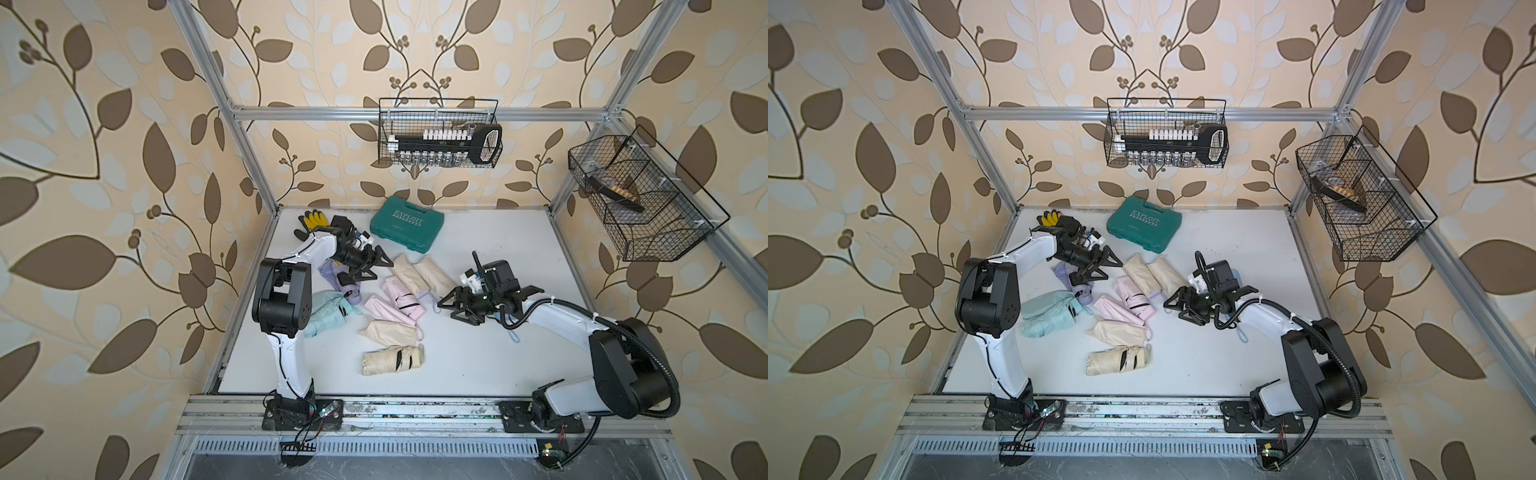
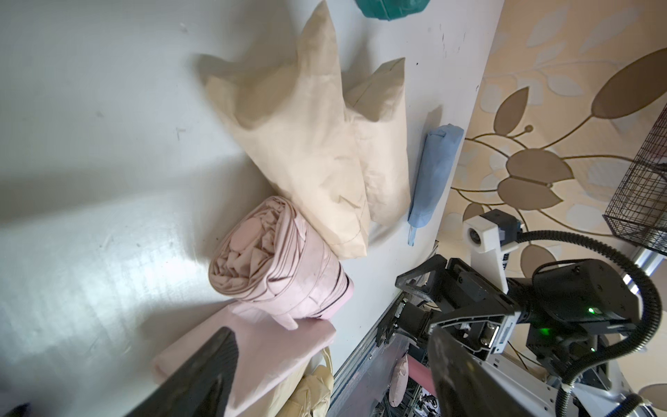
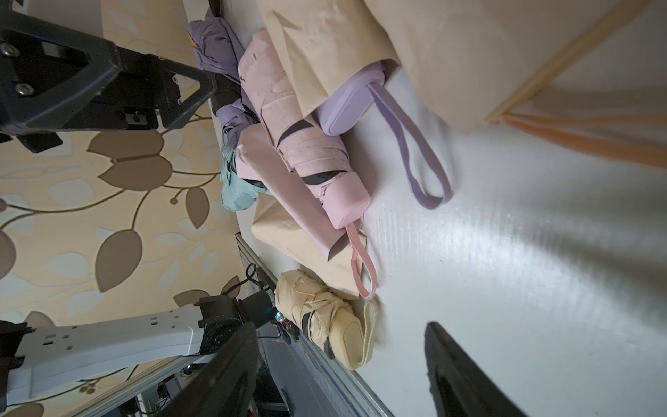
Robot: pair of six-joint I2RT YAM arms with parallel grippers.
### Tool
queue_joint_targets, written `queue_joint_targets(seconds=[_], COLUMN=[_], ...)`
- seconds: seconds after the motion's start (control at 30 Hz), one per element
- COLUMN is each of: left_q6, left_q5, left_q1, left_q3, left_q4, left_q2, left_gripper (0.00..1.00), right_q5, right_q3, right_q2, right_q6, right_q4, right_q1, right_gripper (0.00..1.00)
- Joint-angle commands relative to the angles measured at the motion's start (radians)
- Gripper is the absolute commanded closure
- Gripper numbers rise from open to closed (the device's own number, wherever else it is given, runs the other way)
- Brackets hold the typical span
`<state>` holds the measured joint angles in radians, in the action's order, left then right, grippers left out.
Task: Take umbrellas out of sleeves
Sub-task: Take out the umbrella from the umbrella sleeve.
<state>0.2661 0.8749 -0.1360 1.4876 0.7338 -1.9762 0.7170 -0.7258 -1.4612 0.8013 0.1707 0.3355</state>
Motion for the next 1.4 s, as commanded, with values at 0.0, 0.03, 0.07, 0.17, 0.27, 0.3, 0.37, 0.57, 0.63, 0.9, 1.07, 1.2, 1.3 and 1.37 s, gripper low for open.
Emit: queue_joint_targets(seconds=[0.0, 0.03, 0.07, 0.17, 0.27, 0.3, 0.37, 0.57, 0.63, 0.9, 1.07, 1.2, 1.3, 1.37], left_q6=[0.007, 0.006, 0.008, 0.012, -0.008, -0.011, 0.038, 0.074, 0.057, 0.018, 0.028, 0.009, 0.001, -0.009], left_q5=[-0.023, -0.028, -0.030, -0.032, -0.025, -0.020, 0.007, 0.018, 0.007, -0.042, -0.046, -0.063, -0.057, -0.060], left_q1=[0.007, 0.007, 0.006, 0.007, 0.009, 0.010, 0.010, -0.017, -0.016, -0.017, -0.019, -0.022, -0.028, -0.039], left_q3=[0.074, 0.100, 0.123, 0.154, 0.167, 0.173, 0.175, 0.181, 0.230, 0.287, 0.307, 0.346, 0.377, 0.393], left_q4=[0.050, 0.066, 0.075, 0.079, 0.055, 0.046, 0.002, -0.076, -0.039, -0.003, -0.033, -0.009, 0.005, 0.014], left_q2=[-0.027, -0.038, -0.047, -0.053, -0.063, -0.080, -0.130, -0.133, -0.161, -0.212, -0.245, -0.276, -0.309, -0.326], left_gripper=[0.16, 0.16, 0.16, 0.16, 0.16, 0.16, 0.17, 0.18, 0.19, 0.21, 0.23, 0.24, 0.24, 0.24], right_q5=[0.047, 0.051, 0.053, 0.064, 0.020, 0.004, -0.028, -0.073, -0.070, -0.068, -0.056, -0.037, -0.032, -0.028], right_q3=[-0.022, -0.025, -0.029, -0.052, -0.074, -0.080, -0.080, -0.067, -0.057, -0.054, -0.055, -0.077, -0.076, -0.078], right_q2=[-0.033, -0.041, -0.048, -0.071, -0.046, -0.039, -0.024, 0.019, 0.004, -0.054, -0.095, -0.133, -0.143, -0.147], right_q6=[0.059, 0.063, 0.062, 0.111, 0.114, 0.108, 0.120, 0.146, 0.172, 0.203, 0.215, 0.202, 0.199, 0.190], right_q4=[-0.096, -0.102, -0.107, -0.095, -0.065, -0.053, -0.032, -0.024, -0.063, -0.130, -0.168, -0.168, -0.176, -0.170], right_q1=[0.000, 0.003, 0.003, 0.003, 0.017, 0.022, 0.032, 0.053, 0.059, 0.111, 0.123, 0.123, 0.120, 0.111], right_gripper=[0.27, 0.27, 0.27, 0.28, 0.29, 0.29, 0.30, 0.32, 0.33, 0.35, 0.35, 0.35, 0.35, 0.35])
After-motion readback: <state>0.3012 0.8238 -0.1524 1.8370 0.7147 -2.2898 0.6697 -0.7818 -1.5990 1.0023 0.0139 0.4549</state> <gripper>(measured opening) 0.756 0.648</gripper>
